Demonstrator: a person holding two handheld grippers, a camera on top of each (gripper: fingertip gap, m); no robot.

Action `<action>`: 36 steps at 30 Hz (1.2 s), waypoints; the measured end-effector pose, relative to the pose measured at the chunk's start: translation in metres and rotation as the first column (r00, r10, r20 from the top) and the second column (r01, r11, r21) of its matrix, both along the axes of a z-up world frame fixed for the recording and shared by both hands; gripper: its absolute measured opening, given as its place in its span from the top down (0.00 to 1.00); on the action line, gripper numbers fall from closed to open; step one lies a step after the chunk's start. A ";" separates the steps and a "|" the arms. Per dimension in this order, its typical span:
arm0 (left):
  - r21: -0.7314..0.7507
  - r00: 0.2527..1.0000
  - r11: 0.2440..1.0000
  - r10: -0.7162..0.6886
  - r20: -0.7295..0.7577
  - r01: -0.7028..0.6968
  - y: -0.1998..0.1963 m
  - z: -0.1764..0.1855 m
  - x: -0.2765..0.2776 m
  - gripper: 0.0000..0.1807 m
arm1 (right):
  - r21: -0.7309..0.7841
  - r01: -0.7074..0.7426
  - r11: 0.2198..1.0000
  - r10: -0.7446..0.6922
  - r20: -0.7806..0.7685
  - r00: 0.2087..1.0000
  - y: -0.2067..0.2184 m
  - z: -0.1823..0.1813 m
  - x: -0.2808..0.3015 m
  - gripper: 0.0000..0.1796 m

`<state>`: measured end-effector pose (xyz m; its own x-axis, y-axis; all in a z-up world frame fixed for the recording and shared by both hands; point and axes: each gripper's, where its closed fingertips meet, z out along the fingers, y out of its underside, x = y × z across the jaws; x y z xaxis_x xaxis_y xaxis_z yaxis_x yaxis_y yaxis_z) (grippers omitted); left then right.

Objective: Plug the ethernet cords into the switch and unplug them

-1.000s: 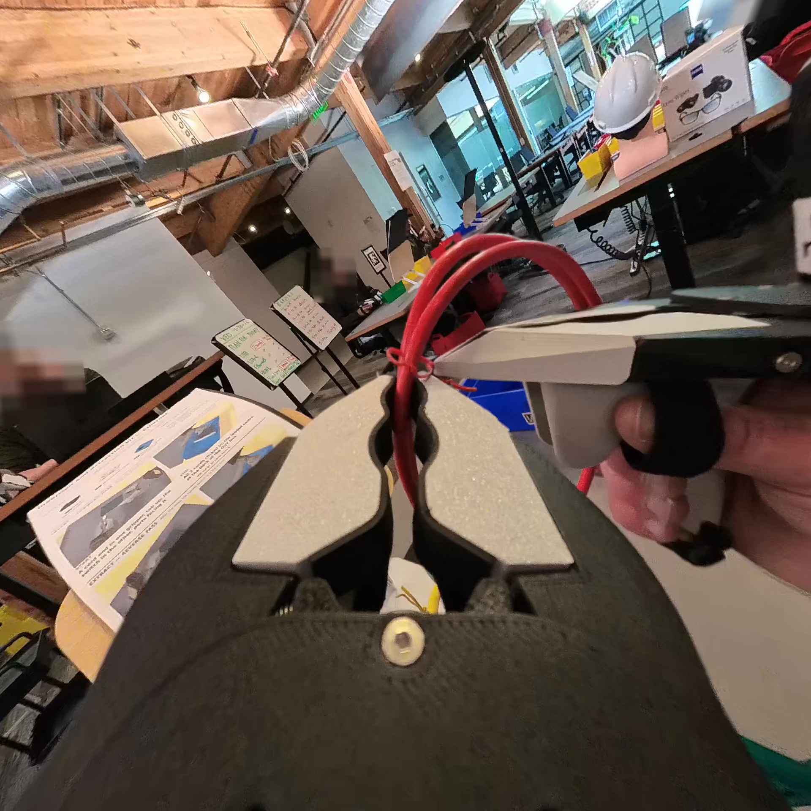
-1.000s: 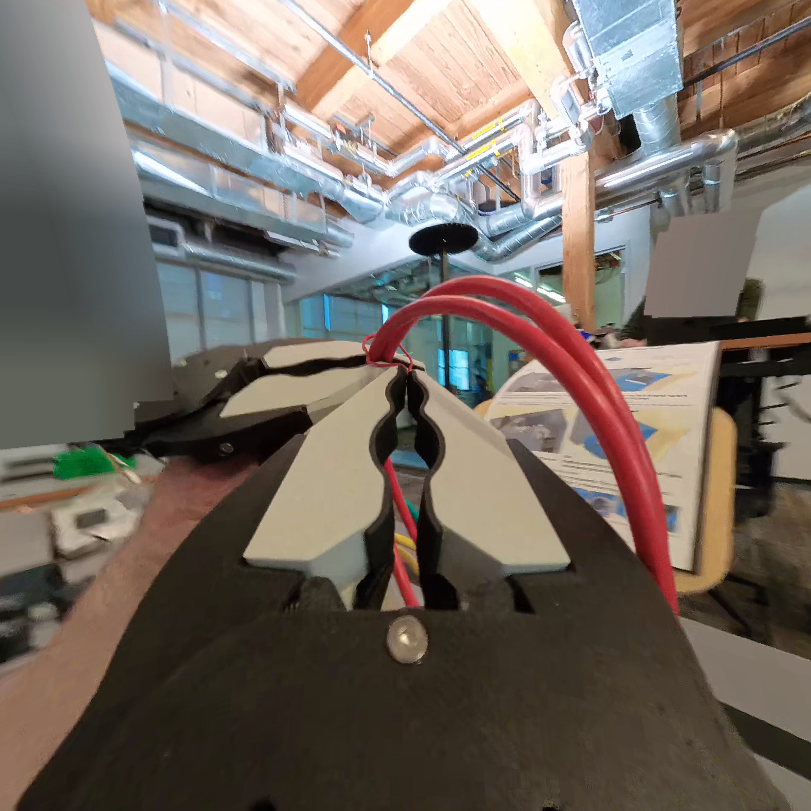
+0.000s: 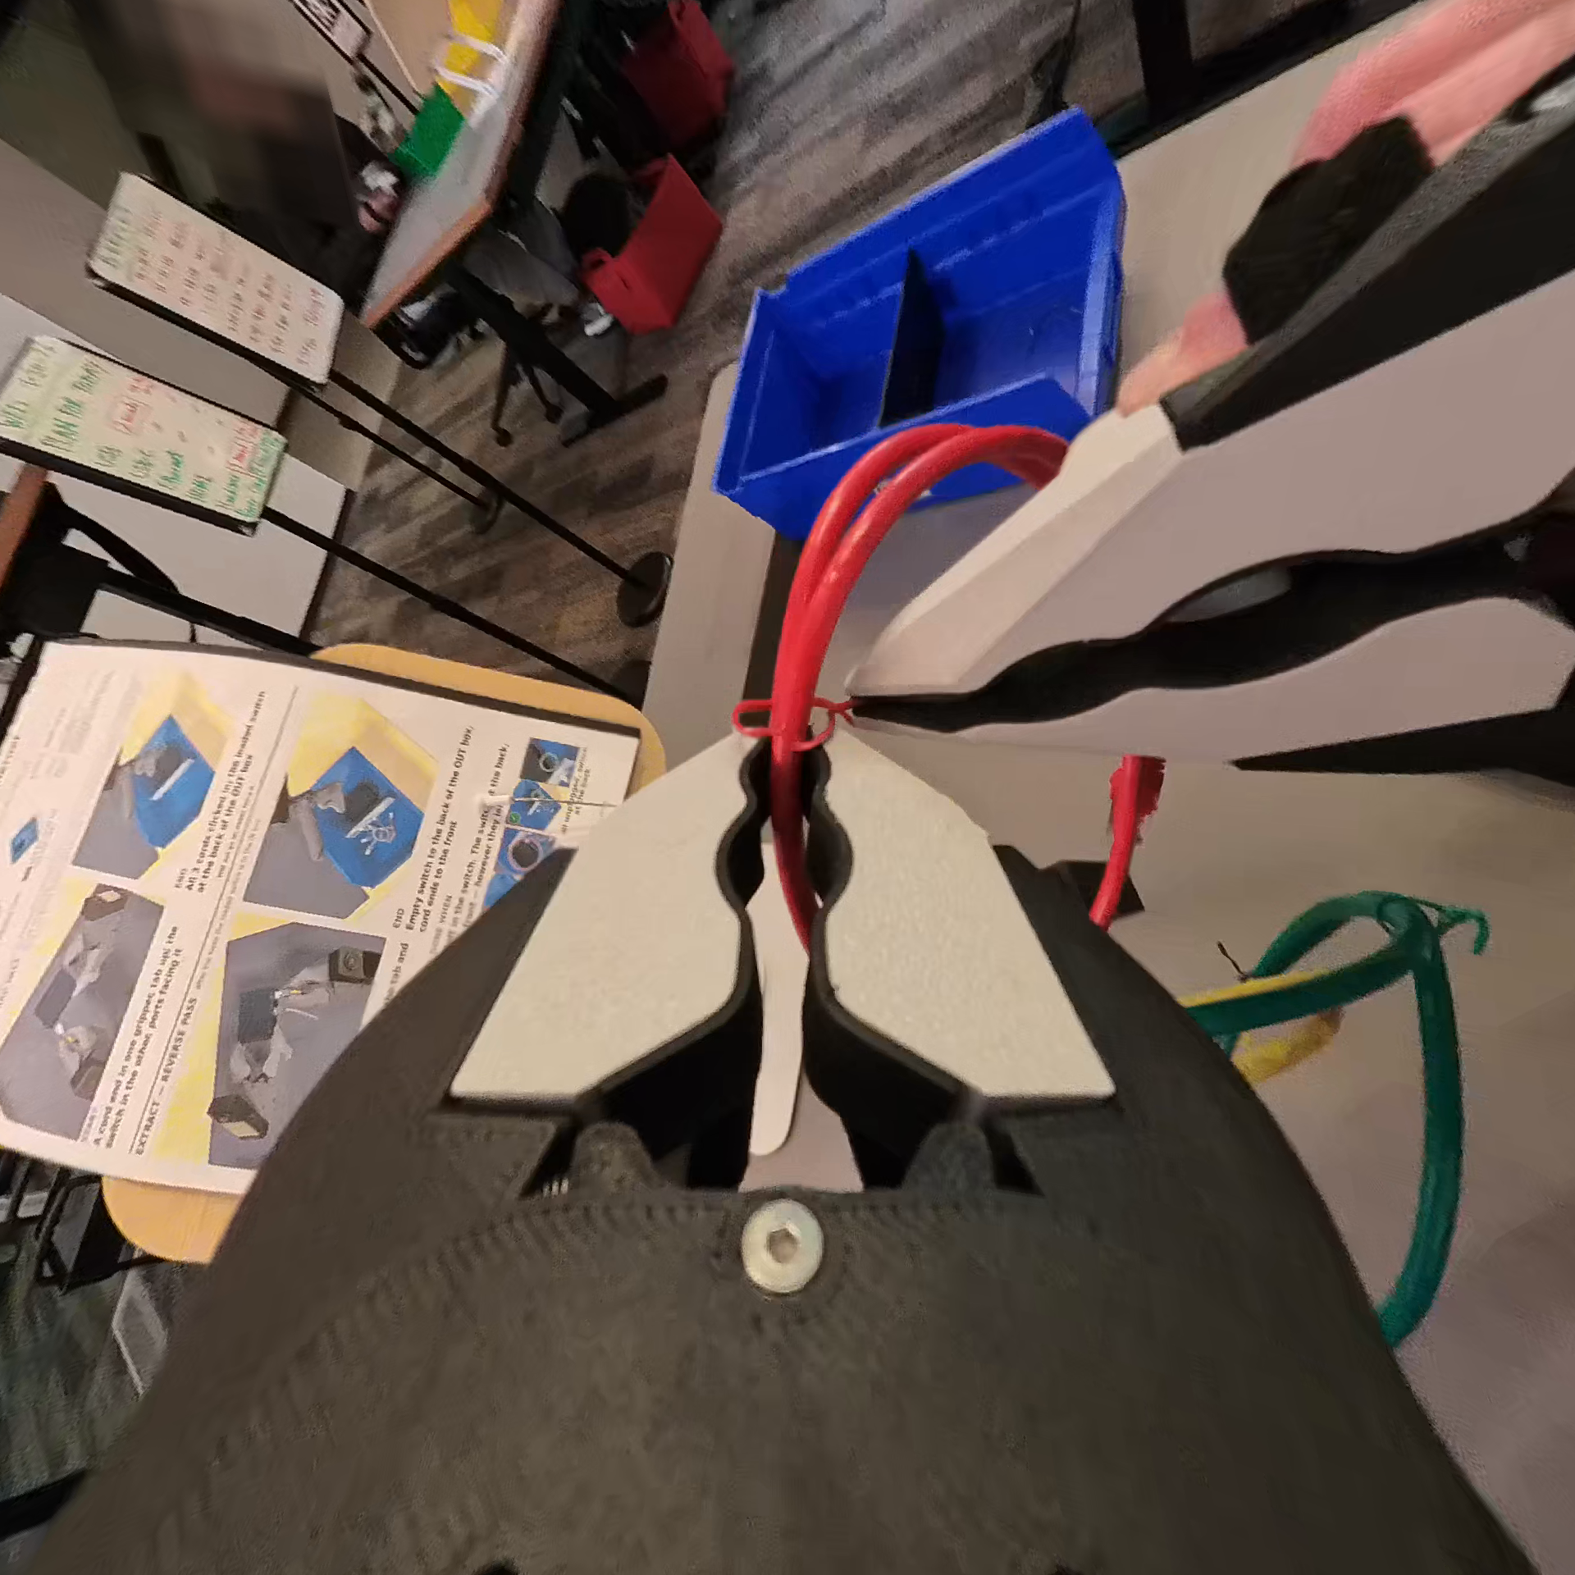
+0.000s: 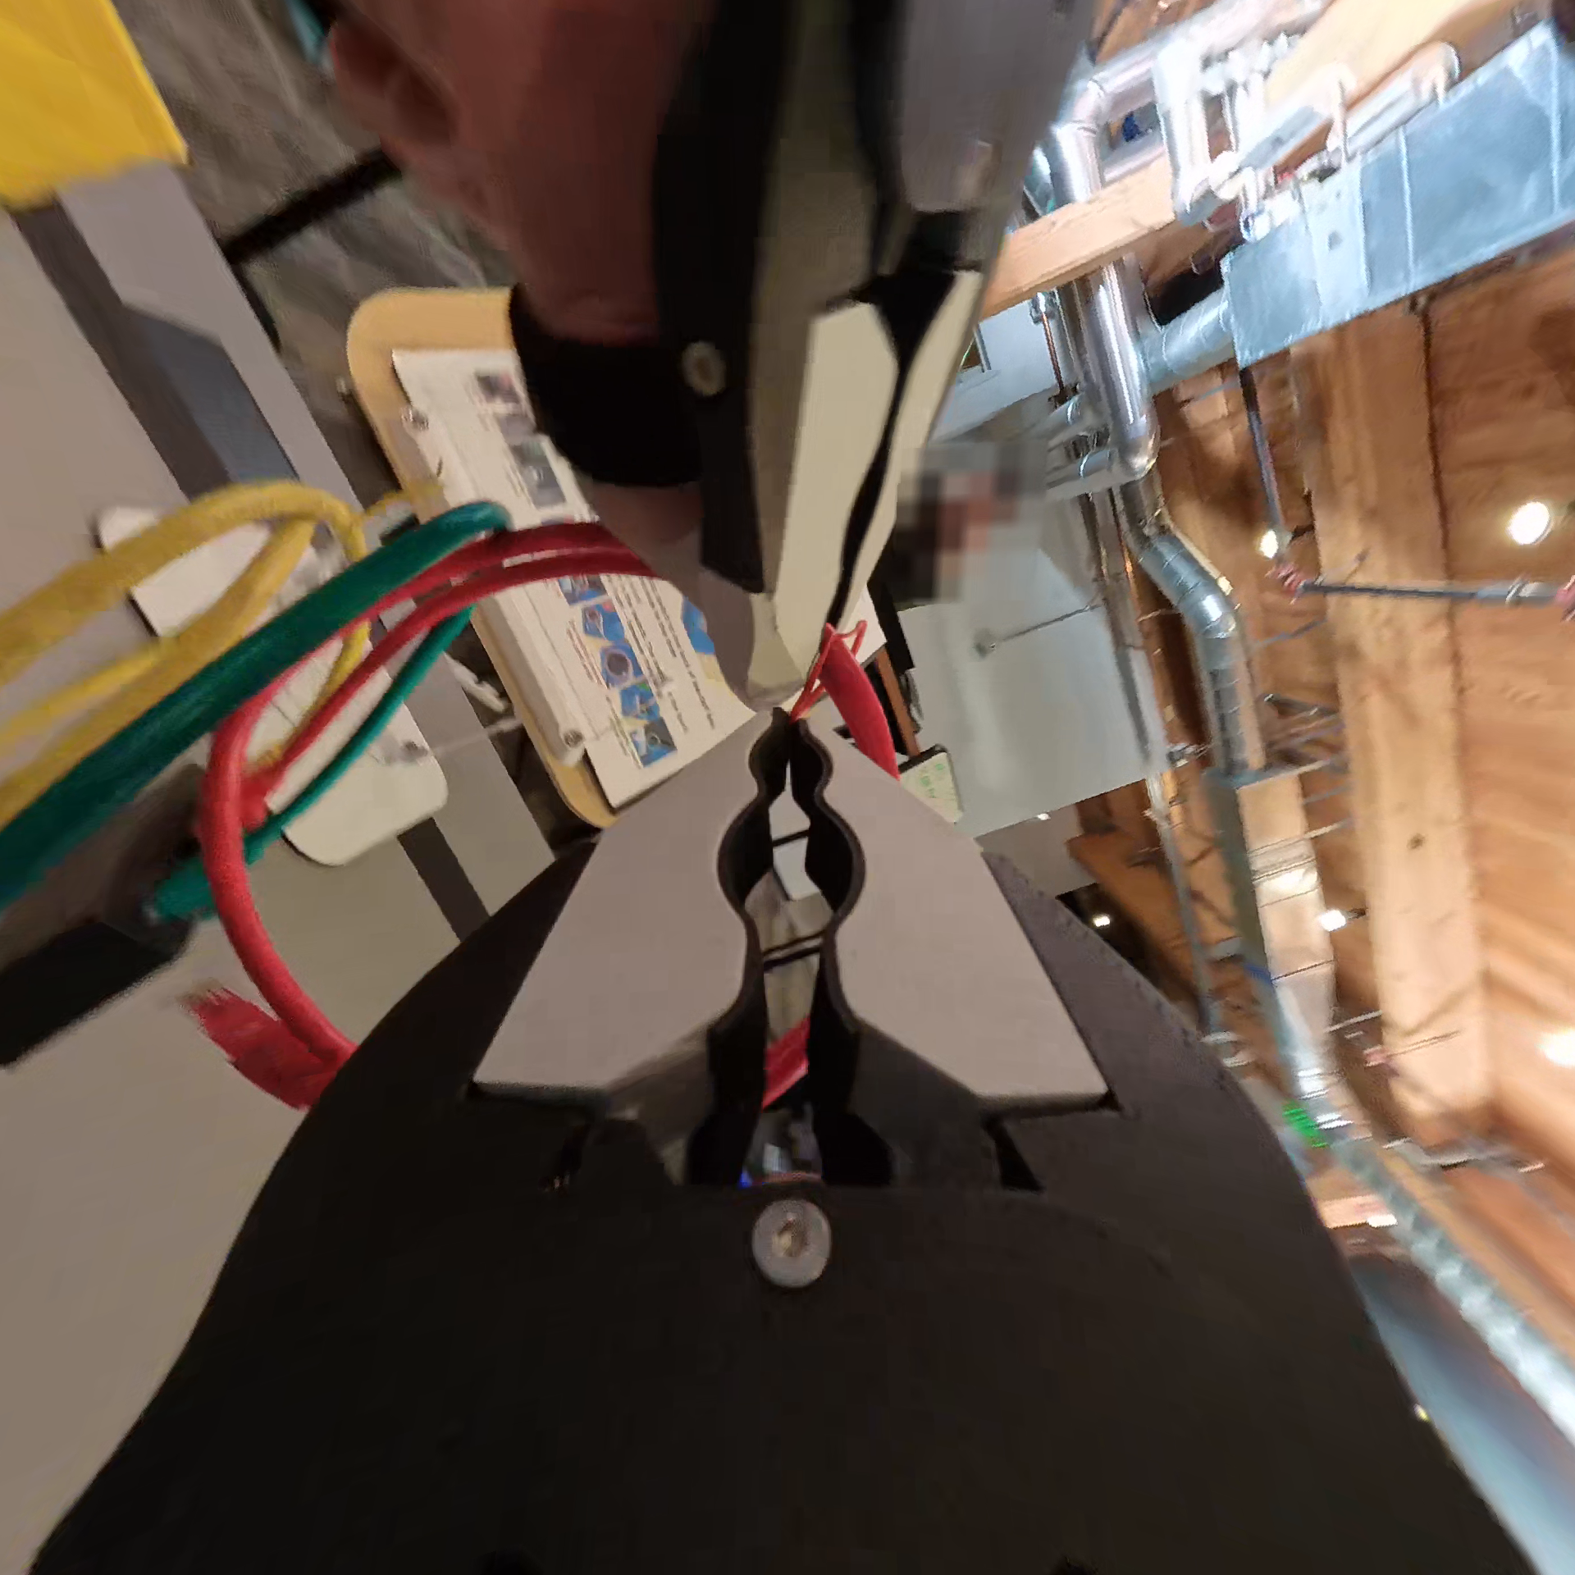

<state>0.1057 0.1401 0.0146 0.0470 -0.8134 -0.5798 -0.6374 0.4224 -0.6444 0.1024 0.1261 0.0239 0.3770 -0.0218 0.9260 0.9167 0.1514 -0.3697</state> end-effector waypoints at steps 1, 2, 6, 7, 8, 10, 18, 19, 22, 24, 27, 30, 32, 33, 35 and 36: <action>-0.006 1.000 1.000 -0.003 -0.024 0.003 0.001 -0.002 0.000 0.97 | 0.003 0.010 1.000 -0.010 0.066 0.998 0.000 -0.001 0.001 1.00; -0.012 0.999 1.000 -0.010 -0.038 0.009 0.001 -0.002 0.001 0.97 | 0.000 0.010 1.000 -0.010 0.114 0.993 0.000 -0.001 0.001 1.00; -0.024 0.997 0.999 -0.027 -0.066 0.026 0.002 -0.006 0.004 0.97 | -0.023 -0.023 0.999 0.027 0.179 0.983 -0.003 -0.001 -0.001 1.00; -0.028 0.998 0.999 -0.031 -0.060 0.029 0.002 -0.006 0.005 0.97 | -0.016 -0.030 0.999 0.033 0.162 0.986 -0.005 0.003 0.000 1.00; -0.026 0.998 0.999 -0.036 -0.048 0.035 0.001 -0.006 0.007 0.97 | -0.013 -0.017 1.000 0.018 0.132 0.991 -0.005 0.007 0.004 1.00; -0.025 0.998 0.999 -0.047 -0.036 0.046 -0.002 -0.006 0.008 0.98 | -0.061 -0.043 0.997 0.045 0.026 0.999 -0.006 0.005 0.005 0.95; -0.063 0.996 0.995 -0.082 -0.027 0.080 -0.009 -0.020 0.010 0.98 | -0.126 -0.157 0.979 0.138 -0.146 0.980 -0.030 -0.003 0.002 0.84; -0.062 0.996 0.994 -0.088 -0.026 0.086 -0.010 -0.021 0.010 0.98 | -0.124 -0.169 0.978 0.148 -0.166 0.975 -0.033 -0.002 0.003 0.84; -0.060 0.993 0.992 -0.115 -0.017 0.113 -0.013 -0.022 0.010 0.97 | -0.128 -0.223 0.966 0.188 -0.241 0.952 -0.045 0.006 0.007 0.84; -0.036 0.992 0.992 -0.122 -0.008 0.122 -0.013 -0.021 0.010 0.97 | -0.138 -0.296 0.945 0.239 -0.327 0.914 -0.055 0.011 0.005 0.85; -0.029 0.991 0.990 -0.136 0.002 0.136 -0.015 -0.020 0.008 0.97 | -0.168 -0.411 0.896 0.289 -0.483 0.827 -0.070 0.011 0.002 0.84; -0.041 0.990 0.989 -0.141 0.022 0.142 -0.016 -0.018 0.007 0.97 | -0.153 -0.462 0.874 0.292 -0.594 0.750 -0.076 0.006 0.001 0.76; -0.064 0.988 0.986 -0.150 0.037 0.152 -0.017 -0.017 0.006 0.97 | -0.121 -0.465 0.877 0.279 -0.660 0.698 -0.075 0.000 -0.003 0.71; -0.059 0.988 0.987 -0.144 0.050 0.147 -0.016 -0.016 0.006 0.97 | -0.094 -0.479 0.873 0.279 -0.709 0.648 -0.074 -0.002 -0.006 0.71; -0.058 0.987 0.987 -0.142 0.079 0.147 -0.016 -0.012 0.005 0.97 | -0.023 -0.555 0.831 0.293 -0.832 0.472 -0.074 -0.002 -0.015 0.71; -0.050 0.985 0.988 -0.142 0.097 0.147 -0.017 -0.009 0.005 0.97 | -0.013 -0.574 0.819 0.273 -0.871 0.409 -0.070 -0.005 -0.017 0.70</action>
